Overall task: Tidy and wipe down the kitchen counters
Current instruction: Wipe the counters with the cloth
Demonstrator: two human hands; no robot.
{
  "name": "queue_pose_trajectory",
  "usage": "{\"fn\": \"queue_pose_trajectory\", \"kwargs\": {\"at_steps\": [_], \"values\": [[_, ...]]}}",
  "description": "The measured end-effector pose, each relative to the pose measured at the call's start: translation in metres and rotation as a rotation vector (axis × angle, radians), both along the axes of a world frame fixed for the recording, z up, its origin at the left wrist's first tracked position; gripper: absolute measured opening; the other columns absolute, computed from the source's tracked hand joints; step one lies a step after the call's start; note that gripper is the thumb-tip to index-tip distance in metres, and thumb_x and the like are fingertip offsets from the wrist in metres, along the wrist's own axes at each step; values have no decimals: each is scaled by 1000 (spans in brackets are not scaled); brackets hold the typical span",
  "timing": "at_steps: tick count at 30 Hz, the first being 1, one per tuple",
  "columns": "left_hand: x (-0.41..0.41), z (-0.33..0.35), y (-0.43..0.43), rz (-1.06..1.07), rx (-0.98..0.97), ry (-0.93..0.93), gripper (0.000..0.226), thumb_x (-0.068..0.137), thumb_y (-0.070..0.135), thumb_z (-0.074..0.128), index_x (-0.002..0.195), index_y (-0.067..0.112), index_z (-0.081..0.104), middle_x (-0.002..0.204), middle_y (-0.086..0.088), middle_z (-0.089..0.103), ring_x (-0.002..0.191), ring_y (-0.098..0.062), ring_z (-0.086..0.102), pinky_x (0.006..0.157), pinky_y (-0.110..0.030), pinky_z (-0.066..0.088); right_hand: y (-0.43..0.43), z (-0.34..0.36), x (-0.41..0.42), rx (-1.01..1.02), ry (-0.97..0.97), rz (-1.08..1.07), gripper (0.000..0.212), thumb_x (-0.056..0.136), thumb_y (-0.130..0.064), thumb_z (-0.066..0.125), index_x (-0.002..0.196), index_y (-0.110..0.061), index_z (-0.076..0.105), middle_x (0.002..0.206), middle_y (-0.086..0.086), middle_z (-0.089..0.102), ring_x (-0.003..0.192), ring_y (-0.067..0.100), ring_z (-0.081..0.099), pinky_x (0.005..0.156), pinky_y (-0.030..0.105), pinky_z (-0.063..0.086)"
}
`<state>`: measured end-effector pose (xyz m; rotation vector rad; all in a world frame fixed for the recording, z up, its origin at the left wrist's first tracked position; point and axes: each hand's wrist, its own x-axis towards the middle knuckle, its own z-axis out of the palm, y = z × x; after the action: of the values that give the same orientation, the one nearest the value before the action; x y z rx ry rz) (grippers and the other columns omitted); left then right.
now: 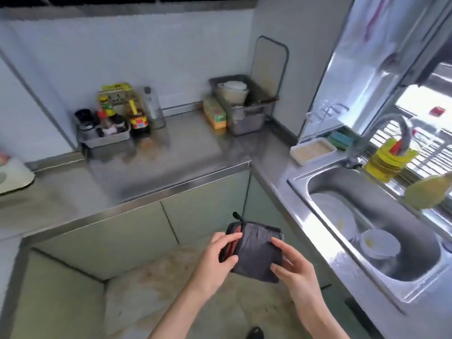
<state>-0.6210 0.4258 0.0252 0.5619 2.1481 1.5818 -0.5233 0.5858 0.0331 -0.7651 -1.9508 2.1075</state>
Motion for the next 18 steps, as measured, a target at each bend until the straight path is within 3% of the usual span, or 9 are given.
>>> {"fn": "queue_pose_trajectory", "kwargs": {"at_steps": [4,7,9,11,13,16,18], "values": [[-18,7,119,-208,-42,118,55,78,-6,61,112,37,53,113,16,43,106,13,43,91,1,23,92,-2,10,31,48,-245,49,70,14,66,100,-25,70,96,-5,73,84,9,67,72,23,54],[-18,2,197,-377,-141,239,54,82,3,62,129,26,47,111,14,38,107,1,45,97,-1,21,147,-9,24,93,11,-395,52,60,-3,65,105,-28,68,102,-4,70,90,15,64,78,32,54],[-19,0,242,-504,-224,344,54,85,10,62,135,18,44,115,6,38,109,-10,48,102,-11,27,177,-16,33,207,-55,-447,56,65,2,65,113,-27,63,113,-6,65,101,15,61,88,30,50],[-23,-3,283,-607,-274,436,46,85,15,62,130,17,50,115,1,40,106,-16,52,98,-20,35,203,-22,41,413,-183,-473,58,73,8,64,121,-23,58,118,-12,56,110,9,52,95,12,35],[-29,-7,321,-689,-262,492,34,84,16,64,117,16,58,107,1,42,98,-18,54,90,-23,39,227,-30,47,598,-294,-512,49,75,2,64,120,-18,59,108,-13,55,106,13,48,89,4,27],[-41,-18,375,-808,-225,487,23,78,15,68,99,12,62,104,2,41,96,-14,51,87,-16,36,260,-43,49,671,-409,-603,32,73,-3,70,101,-19,66,97,-6,52,98,18,45,86,19,31],[-48,-25,408,-884,-223,346,19,73,16,69,90,14,59,108,4,43,107,-9,47,87,-7,29,280,-47,49,584,-438,-700,24,73,-2,71,88,-20,65,102,-4,50,102,10,44,90,21,31]]}}
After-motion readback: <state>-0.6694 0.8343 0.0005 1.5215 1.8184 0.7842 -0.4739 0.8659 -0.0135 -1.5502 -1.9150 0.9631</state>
